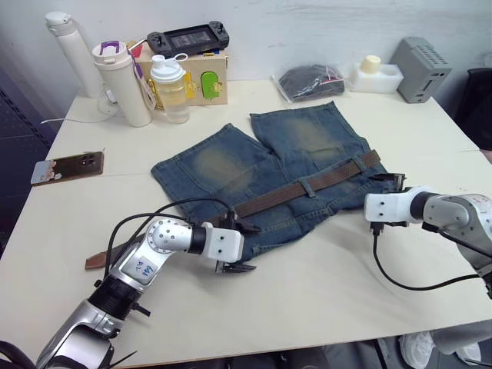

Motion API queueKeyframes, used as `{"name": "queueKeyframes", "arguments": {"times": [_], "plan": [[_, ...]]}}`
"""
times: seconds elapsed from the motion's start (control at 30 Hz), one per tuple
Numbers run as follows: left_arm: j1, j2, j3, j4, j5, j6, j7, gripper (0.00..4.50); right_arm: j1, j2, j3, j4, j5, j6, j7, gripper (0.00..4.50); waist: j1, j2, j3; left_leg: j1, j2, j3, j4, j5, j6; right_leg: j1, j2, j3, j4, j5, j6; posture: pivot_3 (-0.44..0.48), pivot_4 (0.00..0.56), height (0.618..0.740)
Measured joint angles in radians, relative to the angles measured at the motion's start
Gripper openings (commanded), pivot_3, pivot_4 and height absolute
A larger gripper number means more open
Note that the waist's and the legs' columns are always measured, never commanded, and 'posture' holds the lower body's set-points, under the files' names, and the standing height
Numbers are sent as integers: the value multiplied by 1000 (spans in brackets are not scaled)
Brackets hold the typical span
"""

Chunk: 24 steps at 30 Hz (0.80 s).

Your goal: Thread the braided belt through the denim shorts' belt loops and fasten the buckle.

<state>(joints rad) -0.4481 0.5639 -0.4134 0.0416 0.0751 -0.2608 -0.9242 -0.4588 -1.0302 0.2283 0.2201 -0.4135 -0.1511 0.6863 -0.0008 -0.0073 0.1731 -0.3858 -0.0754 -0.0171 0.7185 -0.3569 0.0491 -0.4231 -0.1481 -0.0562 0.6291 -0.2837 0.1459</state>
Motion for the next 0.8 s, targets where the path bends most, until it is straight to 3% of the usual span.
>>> {"name": "queueKeyframes", "arguments": {"times": [0.2, 0.27, 0.53, 0.67, 0.8], "plan": [[33, 48, 13, 12, 26, -80, 13, 364, -6, 45, 14, 39, -57, -6, -19, 910, -4, 0, 0, 0, 1, 0, 0, 0, 0, -2, 0, 1, 1, 0, 0, 0, 150, 682], [34, 93, 42, 28, 12, -103, 1, 201, -6, 58, 17, 40, -64, -3, -19, 22, -6, 1, 0, 0, 1, 1, -1, 0, -1, -3, 0, 1, 2, 0, -1, 0, 150, 682], [-22, 207, 111, 224, -2, -277, -6, 201, 24, 92, 14, -87, -30, 38, 31, 22, -12, 3, 1, -1, 2, 1, -2, -1, -2, -6, 1, -1, 7, -2, -3, 0, 150, 682], [-221, 303, 83, 575, 160, -518, 121, 201, 166, 125, -23, -528, 165, 455, 274, 22, 2, 5, 1, -2, 3, 0, -1, -1, -4, -6, 1, -5, 8, -2, -4, 0, 150, 682], [-284, 310, 45, 685, 245, -628, 217, 201, 167, 140, -6, -647, 165, 641, 291, 22, 10, 4, 1, -2, 1, 0, 0, -1, -3, -5, -1, -6, 8, -2, -4, 0, 150, 682]]}}
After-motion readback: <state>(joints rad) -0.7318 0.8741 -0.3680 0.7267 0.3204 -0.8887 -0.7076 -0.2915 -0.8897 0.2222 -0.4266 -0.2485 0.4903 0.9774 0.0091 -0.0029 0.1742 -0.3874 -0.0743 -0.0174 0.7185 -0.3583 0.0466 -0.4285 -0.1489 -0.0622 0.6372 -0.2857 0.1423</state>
